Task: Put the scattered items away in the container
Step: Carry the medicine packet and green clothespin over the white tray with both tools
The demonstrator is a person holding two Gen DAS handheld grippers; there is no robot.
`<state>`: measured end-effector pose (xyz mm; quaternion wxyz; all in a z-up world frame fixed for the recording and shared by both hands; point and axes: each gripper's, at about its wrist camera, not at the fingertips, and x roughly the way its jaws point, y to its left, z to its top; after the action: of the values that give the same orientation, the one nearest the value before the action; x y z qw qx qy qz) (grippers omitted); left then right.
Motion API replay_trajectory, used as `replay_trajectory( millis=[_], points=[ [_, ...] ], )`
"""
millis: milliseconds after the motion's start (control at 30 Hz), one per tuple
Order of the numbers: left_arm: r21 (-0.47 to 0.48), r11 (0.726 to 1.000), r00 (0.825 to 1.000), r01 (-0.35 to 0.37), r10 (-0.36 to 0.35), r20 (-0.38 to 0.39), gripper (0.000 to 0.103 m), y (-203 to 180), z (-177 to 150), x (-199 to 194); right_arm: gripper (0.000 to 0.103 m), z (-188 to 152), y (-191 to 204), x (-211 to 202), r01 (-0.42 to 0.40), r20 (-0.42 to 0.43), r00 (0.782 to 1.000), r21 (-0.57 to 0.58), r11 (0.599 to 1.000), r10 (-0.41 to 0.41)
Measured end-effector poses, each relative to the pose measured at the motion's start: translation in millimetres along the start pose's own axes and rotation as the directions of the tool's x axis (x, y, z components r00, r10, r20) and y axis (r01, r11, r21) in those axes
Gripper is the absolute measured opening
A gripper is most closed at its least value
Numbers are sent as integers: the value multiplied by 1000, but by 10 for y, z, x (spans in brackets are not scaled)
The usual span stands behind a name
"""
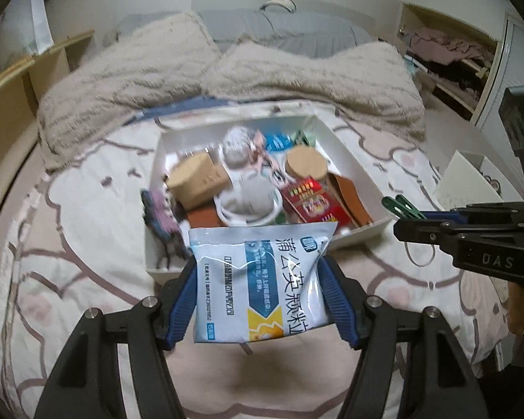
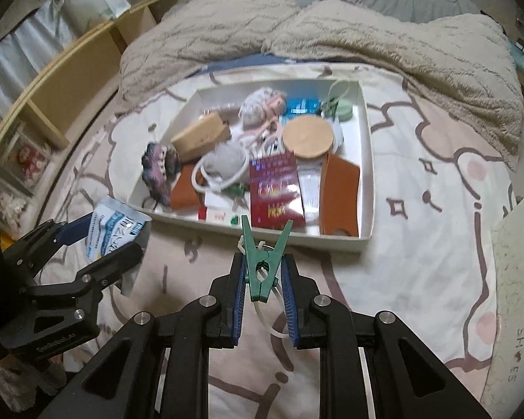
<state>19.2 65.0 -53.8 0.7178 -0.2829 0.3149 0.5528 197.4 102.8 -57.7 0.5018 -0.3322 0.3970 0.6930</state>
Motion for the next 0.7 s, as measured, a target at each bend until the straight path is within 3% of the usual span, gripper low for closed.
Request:
replay_trajectory(
  millis=[233, 700],
  points=[
    [18, 999, 997, -42, 41, 66, 67, 18, 127, -52, 21, 153, 44, -68, 14, 63, 998, 6, 1000, -14],
    [-33, 994, 990, -105, 108, 92, 67, 186, 411, 192, 21, 467, 140, 56, 27, 126, 992, 25, 999, -30]
  ],
)
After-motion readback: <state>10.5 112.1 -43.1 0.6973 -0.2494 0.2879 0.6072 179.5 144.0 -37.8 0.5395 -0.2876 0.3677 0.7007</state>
